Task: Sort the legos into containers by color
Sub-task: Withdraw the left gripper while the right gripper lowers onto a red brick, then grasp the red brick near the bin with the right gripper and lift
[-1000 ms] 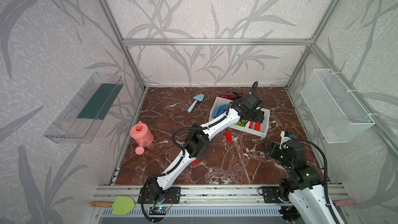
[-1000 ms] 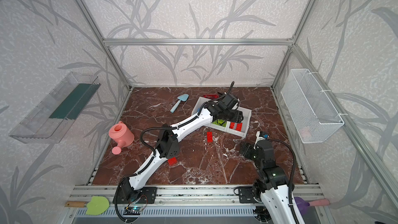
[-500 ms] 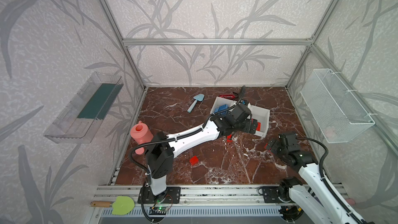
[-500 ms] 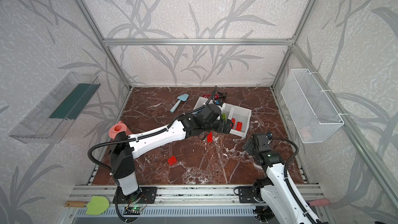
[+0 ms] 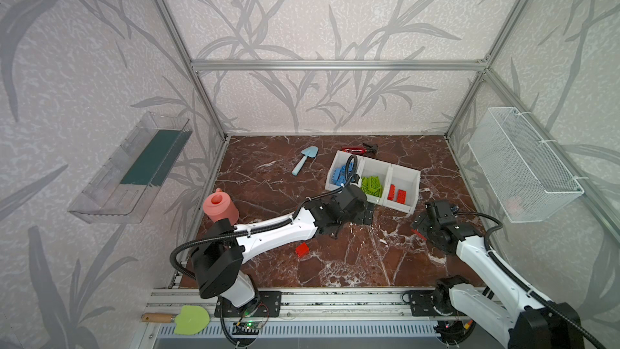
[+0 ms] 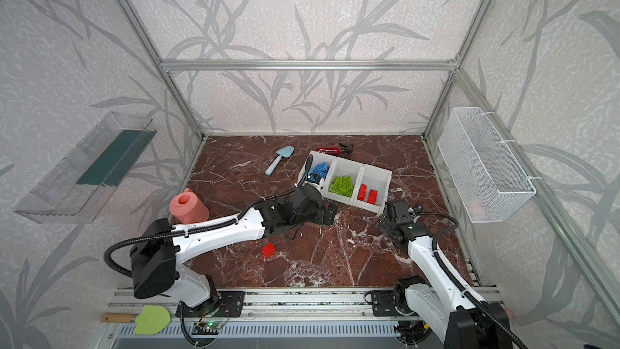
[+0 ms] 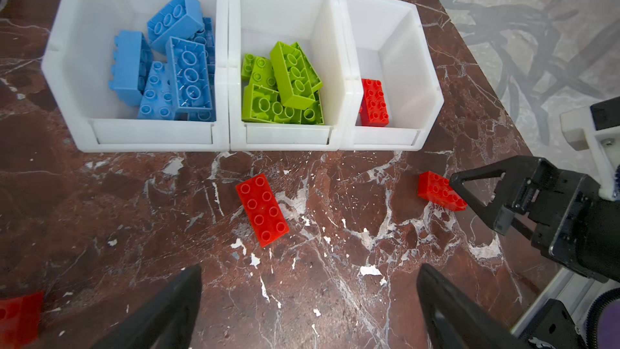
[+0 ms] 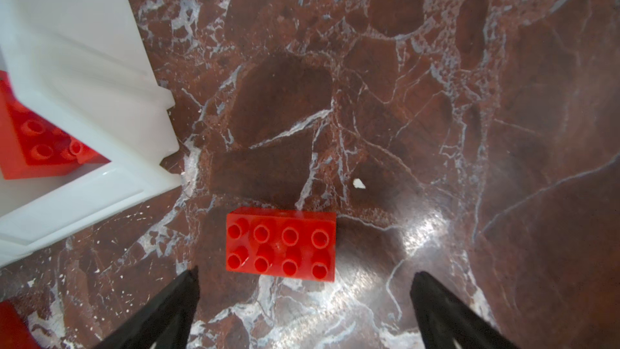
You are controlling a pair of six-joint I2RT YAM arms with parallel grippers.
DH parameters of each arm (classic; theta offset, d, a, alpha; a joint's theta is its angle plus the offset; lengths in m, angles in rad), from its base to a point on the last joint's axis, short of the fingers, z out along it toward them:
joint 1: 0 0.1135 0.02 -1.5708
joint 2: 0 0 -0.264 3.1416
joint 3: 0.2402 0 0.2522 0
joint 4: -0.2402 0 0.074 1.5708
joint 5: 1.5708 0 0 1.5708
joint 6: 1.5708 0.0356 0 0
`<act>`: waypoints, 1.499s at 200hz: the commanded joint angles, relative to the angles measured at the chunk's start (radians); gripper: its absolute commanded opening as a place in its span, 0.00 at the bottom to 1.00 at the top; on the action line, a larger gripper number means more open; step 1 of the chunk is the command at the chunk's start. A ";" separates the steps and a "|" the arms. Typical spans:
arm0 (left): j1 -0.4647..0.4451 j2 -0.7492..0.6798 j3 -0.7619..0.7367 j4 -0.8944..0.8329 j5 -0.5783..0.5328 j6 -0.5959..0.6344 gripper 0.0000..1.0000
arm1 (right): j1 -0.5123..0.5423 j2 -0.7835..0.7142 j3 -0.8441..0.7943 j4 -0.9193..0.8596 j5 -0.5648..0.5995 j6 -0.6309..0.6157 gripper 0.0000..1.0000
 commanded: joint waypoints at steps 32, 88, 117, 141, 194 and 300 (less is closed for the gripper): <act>-0.005 -0.033 -0.053 0.047 -0.040 -0.017 0.99 | 0.026 0.096 0.040 0.044 0.048 0.014 0.99; -0.004 -0.026 -0.072 0.036 -0.064 -0.032 0.99 | 0.072 0.215 0.068 0.056 0.088 0.055 0.99; -0.004 -0.038 -0.101 0.048 -0.066 -0.036 0.99 | 0.085 0.273 0.081 0.070 0.096 0.069 1.00; -0.004 -0.044 -0.126 0.061 -0.062 -0.046 0.99 | 0.089 0.291 0.077 0.087 0.102 0.084 0.97; -0.004 -0.032 -0.155 0.078 -0.052 -0.062 0.98 | 0.093 0.301 0.058 0.119 0.098 0.094 0.77; -0.005 -0.038 -0.163 0.073 -0.041 -0.085 0.98 | 0.098 0.334 0.052 0.160 0.067 0.054 0.75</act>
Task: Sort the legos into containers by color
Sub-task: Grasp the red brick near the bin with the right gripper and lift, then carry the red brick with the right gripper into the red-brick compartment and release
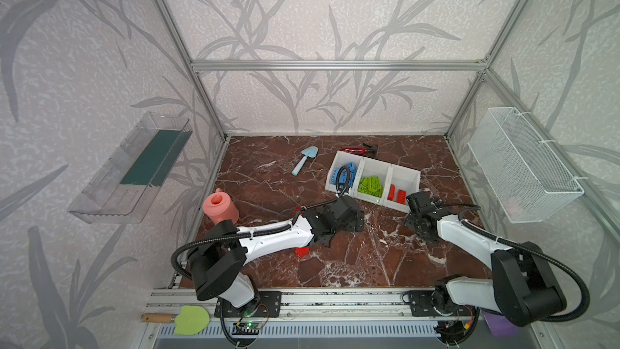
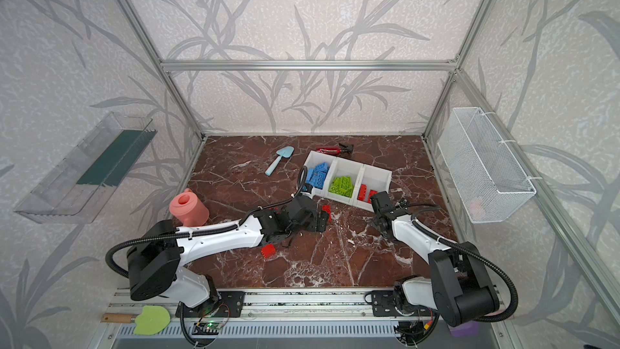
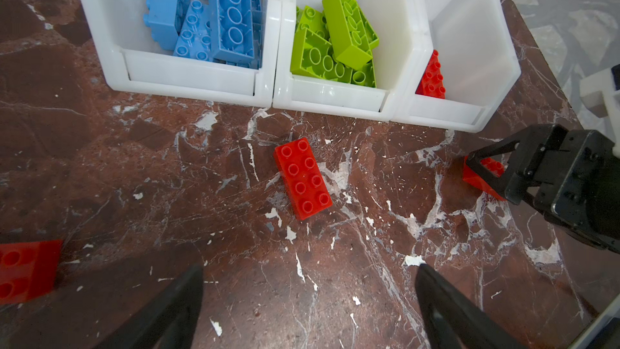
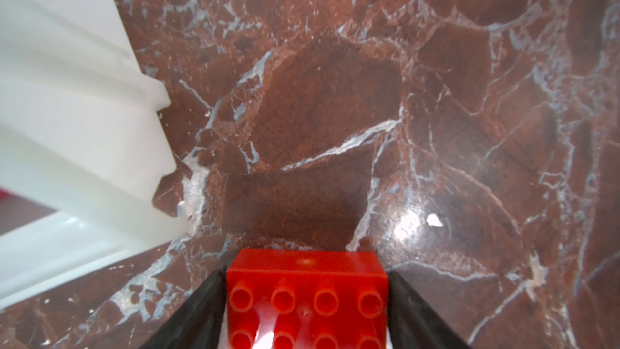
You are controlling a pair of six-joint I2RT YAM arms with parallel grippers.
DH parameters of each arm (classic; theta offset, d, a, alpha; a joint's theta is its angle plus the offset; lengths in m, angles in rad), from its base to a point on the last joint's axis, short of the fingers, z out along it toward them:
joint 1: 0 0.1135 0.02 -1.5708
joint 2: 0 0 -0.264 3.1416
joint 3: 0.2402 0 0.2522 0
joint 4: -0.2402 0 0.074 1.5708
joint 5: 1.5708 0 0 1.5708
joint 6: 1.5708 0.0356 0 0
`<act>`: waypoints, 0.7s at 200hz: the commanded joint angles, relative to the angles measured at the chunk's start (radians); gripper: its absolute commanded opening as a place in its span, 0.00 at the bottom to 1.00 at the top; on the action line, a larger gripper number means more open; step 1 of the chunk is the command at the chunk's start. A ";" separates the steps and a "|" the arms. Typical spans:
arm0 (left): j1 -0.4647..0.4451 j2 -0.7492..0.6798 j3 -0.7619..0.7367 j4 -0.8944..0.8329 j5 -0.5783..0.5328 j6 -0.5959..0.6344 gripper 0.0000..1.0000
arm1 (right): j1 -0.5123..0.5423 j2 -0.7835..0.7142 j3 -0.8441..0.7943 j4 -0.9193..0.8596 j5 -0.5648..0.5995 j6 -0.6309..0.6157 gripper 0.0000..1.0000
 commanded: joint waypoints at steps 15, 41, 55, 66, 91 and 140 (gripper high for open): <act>-0.005 -0.030 -0.016 0.000 -0.004 -0.024 0.97 | 0.004 0.013 -0.008 0.014 -0.003 -0.018 0.74; -0.004 -0.035 -0.020 -0.006 -0.008 -0.028 0.97 | 0.005 -0.005 -0.004 0.008 -0.001 -0.031 0.68; -0.004 -0.039 -0.022 -0.007 -0.008 -0.030 0.97 | 0.010 -0.028 0.004 -0.004 0.008 -0.048 0.61; -0.004 -0.043 -0.024 -0.009 -0.008 -0.031 0.97 | 0.016 -0.056 0.012 -0.019 0.016 -0.060 0.58; -0.005 -0.050 -0.033 -0.012 -0.014 -0.038 0.97 | 0.026 -0.138 0.038 -0.036 0.027 -0.124 0.55; -0.005 -0.037 -0.068 -0.016 -0.026 -0.057 0.97 | 0.039 -0.196 0.195 -0.117 0.028 -0.322 0.55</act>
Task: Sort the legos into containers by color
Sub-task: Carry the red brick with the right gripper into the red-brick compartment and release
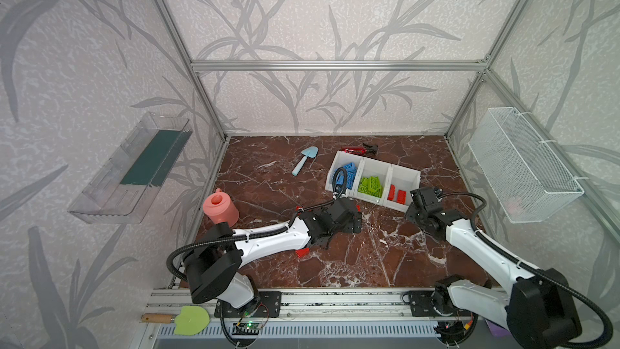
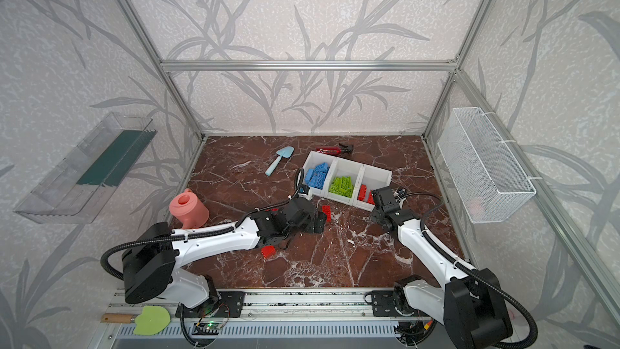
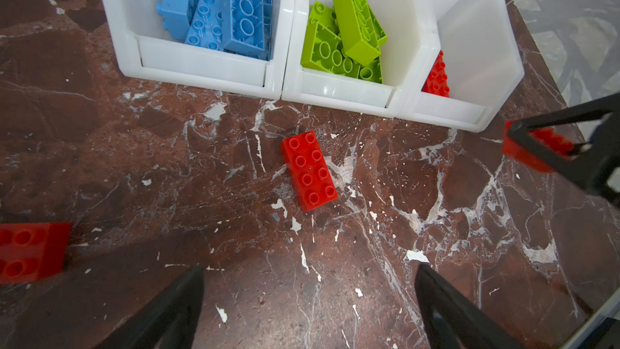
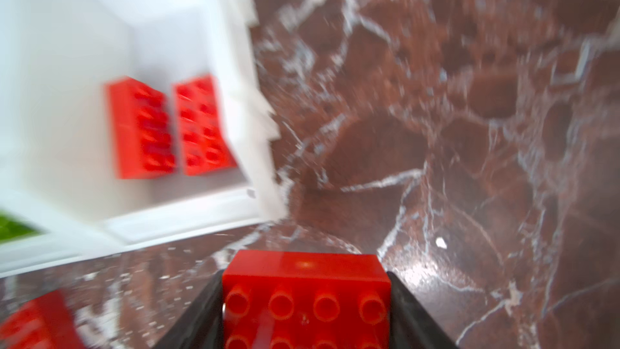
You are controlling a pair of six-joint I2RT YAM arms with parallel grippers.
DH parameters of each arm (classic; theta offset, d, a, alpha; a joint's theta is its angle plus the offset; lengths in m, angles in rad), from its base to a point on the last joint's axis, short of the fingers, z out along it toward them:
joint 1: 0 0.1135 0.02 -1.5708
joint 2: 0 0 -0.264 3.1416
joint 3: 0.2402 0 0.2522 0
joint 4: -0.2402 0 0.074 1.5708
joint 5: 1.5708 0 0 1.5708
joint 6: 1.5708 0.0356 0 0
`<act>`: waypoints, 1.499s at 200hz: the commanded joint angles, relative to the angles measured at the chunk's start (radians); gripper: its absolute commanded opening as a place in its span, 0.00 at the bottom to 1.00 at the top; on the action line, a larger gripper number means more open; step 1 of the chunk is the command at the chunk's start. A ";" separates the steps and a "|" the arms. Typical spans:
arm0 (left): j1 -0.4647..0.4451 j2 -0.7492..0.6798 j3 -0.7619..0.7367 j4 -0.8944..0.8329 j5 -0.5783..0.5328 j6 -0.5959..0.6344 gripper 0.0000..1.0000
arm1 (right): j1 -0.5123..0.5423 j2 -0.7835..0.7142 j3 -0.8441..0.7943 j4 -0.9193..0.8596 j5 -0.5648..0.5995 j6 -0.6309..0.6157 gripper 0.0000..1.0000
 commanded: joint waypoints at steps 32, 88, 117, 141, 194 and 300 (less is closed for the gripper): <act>-0.005 0.019 -0.044 -0.003 -0.014 -0.045 0.97 | 0.006 0.038 0.203 -0.046 0.004 -0.189 0.56; -0.008 0.013 -0.085 -0.009 -0.023 -0.068 0.97 | 0.004 0.233 0.367 0.016 0.063 -0.226 0.59; -0.015 0.007 -0.110 -0.007 -0.026 -0.077 0.97 | -0.006 0.320 0.414 0.055 0.074 -0.239 0.60; -0.019 0.009 -0.120 -0.008 -0.032 -0.082 0.97 | -0.025 0.369 0.441 0.071 0.076 -0.232 0.62; -0.020 0.015 -0.110 -0.012 -0.038 -0.078 0.97 | -0.051 0.429 0.474 0.075 0.060 -0.220 0.77; -0.019 0.086 0.019 -0.074 -0.050 -0.072 0.95 | -0.051 0.156 0.305 0.117 -0.104 -0.236 0.81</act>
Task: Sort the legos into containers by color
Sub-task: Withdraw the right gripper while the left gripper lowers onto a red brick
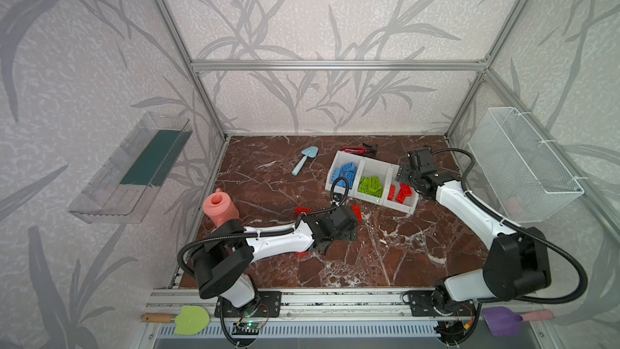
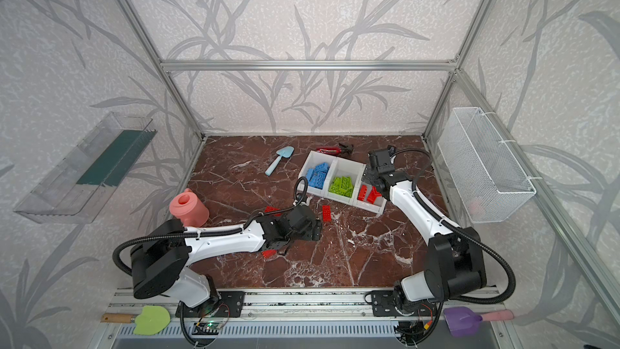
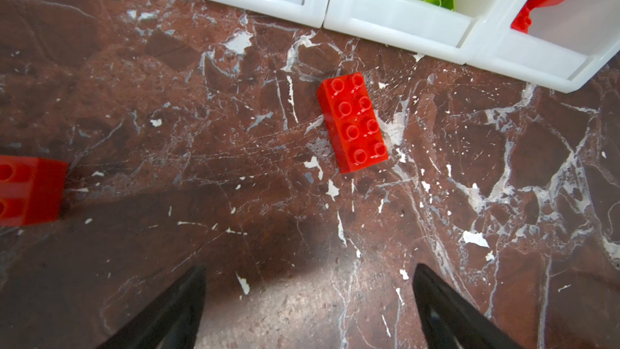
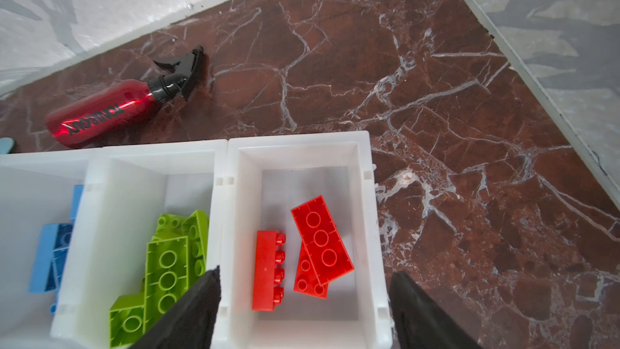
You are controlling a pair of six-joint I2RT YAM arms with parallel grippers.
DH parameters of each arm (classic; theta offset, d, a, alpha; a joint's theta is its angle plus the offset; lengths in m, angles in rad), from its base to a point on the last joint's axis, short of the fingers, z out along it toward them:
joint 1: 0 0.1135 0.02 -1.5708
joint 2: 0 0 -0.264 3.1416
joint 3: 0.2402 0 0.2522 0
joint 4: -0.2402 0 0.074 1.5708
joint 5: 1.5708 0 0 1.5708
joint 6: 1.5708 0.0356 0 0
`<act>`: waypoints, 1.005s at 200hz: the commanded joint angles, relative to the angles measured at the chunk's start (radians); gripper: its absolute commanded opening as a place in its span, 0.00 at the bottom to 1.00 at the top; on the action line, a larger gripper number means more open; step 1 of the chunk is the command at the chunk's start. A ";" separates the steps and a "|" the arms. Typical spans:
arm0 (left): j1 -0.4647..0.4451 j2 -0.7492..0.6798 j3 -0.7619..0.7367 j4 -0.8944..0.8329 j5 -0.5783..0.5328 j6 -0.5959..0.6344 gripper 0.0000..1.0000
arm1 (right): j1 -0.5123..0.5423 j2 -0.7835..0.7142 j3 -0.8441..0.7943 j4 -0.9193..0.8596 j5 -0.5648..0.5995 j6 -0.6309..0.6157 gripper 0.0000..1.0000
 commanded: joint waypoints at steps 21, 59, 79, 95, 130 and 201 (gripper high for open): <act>-0.004 0.064 0.099 -0.075 -0.052 0.006 0.95 | 0.000 -0.275 -0.237 0.179 -0.241 -0.072 0.82; -0.002 0.161 0.196 -0.118 -0.067 0.030 0.94 | -0.002 -0.550 -0.461 0.286 -0.399 -0.087 0.94; 0.003 0.214 0.243 -0.143 -0.068 0.033 0.93 | -0.001 -0.651 -0.532 0.280 -0.435 -0.072 0.95; 0.007 0.255 0.278 -0.155 -0.060 0.032 0.93 | -0.002 -0.703 -0.585 0.280 -0.460 -0.056 0.96; 0.032 0.340 0.346 -0.170 -0.026 0.037 0.91 | -0.002 -0.761 -0.676 0.285 -0.471 -0.043 0.96; 0.049 0.447 0.453 -0.202 0.025 0.055 0.80 | -0.002 -0.764 -0.722 0.314 -0.475 -0.058 0.96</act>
